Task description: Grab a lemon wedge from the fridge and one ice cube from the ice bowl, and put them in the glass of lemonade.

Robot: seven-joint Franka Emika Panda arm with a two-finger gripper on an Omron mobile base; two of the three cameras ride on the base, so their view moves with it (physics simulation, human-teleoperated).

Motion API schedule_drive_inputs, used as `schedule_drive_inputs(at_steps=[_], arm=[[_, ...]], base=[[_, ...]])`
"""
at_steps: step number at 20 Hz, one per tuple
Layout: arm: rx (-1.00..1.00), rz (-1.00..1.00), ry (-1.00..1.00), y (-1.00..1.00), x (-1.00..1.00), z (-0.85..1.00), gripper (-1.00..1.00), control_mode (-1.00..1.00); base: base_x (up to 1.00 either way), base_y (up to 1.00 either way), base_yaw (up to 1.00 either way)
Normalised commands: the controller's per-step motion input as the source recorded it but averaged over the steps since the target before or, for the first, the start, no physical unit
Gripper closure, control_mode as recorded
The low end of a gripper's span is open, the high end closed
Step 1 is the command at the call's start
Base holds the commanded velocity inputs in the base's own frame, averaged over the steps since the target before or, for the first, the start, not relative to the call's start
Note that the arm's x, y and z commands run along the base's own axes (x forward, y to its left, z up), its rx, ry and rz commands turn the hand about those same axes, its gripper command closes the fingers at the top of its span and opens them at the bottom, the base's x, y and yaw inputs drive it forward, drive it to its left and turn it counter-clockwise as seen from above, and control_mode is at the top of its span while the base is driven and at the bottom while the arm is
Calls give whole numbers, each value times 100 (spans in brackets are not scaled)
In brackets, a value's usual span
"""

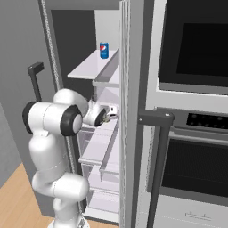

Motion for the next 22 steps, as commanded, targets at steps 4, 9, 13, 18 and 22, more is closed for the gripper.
schedule_drive_inputs(at_steps=[4,9,13,18,22], arm=[[0,-11,-1,0,-100,8,100,-100],[0,-6,-6,3,-100,53,100,-100],[0,-3,-1,52,-100,94,100,-100],[7,0,0,45,-99,90,100,-100],[14,0,0,48,-99,84,100,-100]], base=[[0,0,0],[0,0,0],[0,0,0],[0,0,0],[0,0,0]])
